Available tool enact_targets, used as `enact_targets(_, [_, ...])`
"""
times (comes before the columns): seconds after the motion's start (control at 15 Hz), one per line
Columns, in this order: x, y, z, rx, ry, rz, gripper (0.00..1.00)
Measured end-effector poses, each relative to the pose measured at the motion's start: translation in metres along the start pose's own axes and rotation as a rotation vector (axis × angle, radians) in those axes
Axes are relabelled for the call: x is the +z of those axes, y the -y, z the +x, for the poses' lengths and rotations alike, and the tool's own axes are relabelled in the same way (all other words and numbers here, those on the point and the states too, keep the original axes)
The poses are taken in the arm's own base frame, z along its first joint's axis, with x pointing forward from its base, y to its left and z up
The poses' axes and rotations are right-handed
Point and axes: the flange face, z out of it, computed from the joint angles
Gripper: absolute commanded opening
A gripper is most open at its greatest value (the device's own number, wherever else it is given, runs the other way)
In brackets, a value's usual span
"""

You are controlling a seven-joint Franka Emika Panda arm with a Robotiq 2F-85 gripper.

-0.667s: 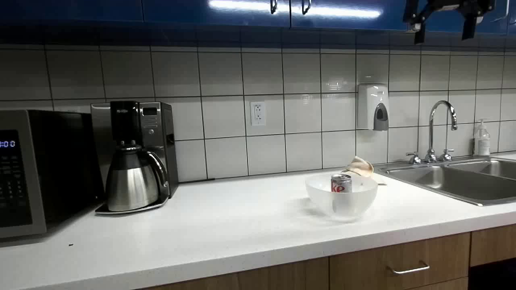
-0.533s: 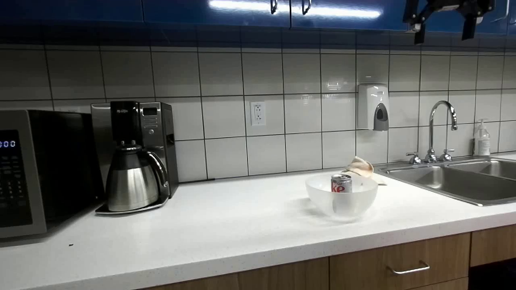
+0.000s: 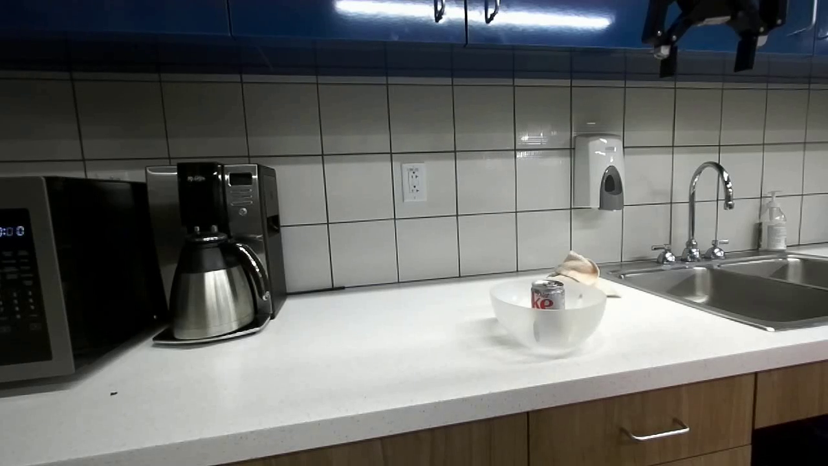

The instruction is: Remove the coke from the bowl and put it on the counter

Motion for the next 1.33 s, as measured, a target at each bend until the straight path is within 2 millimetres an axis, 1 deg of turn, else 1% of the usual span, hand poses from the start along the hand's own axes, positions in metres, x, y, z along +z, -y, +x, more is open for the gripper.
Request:
enact_targets(0.2, [0.019,0.009,0.000,-0.017,-0.034,0.011,1.00])
enact_targets(0.53, [0.059,0.025,0.003,-0.038,-0.091,0.038,1.00])
enact_targets(0.87, [0.107,0.043,0.009,-0.057,-0.111,0.066,1.00])
enact_targets(1.33, [0.183,0.082,0.018,-0.104,-0.091,0.113,1.00])
